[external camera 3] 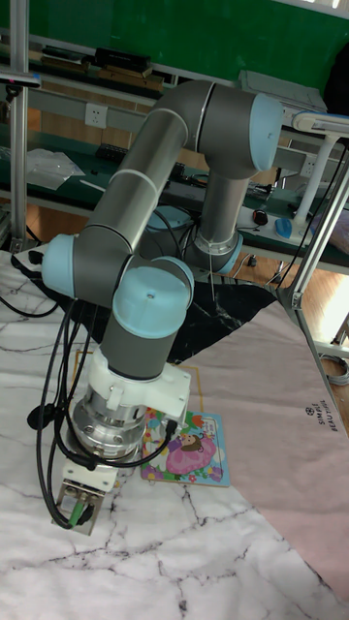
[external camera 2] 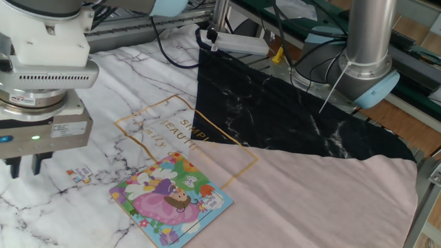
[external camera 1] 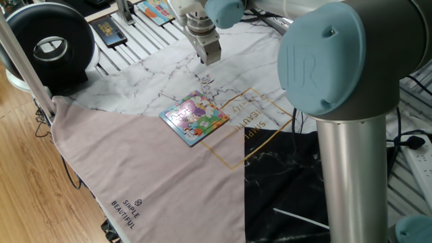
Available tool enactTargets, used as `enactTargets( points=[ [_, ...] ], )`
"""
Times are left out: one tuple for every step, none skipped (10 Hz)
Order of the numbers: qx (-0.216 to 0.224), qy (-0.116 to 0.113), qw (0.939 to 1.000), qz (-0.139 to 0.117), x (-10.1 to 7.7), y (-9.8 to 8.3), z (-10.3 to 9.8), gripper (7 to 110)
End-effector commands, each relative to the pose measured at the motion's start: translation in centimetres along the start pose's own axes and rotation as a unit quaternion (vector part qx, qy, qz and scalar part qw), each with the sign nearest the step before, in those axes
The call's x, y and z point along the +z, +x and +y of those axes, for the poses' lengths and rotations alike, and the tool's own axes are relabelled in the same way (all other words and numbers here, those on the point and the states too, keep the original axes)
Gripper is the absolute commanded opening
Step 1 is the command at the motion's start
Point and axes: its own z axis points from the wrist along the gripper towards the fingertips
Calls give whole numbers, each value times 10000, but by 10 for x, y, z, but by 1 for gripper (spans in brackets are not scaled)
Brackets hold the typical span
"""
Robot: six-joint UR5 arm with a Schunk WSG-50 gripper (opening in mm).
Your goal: Assemble one piece of a puzzle
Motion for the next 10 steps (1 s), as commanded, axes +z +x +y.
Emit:
enactTargets(
  points=[
    [-49,-269,9994,-218,-1,-9,13,22],
    [34,-310,9992,-264,-2,-11,15,22],
    [186,-335,9990,-249,-2,-11,16,22],
    [199,-347,9989,-230,-2,-10,17,22],
    [191,-355,9989,-229,-2,-10,17,22],
    [190,-329,9990,-218,-2,-9,16,22],
    [118,-246,9994,-196,-1,-8,12,22],
    [79,-237,9995,-198,-1,-8,11,22],
    [79,-231,9994,-253,1,-13,10,22],
    [43,-338,9989,-336,5,-21,12,22]
  ],
)
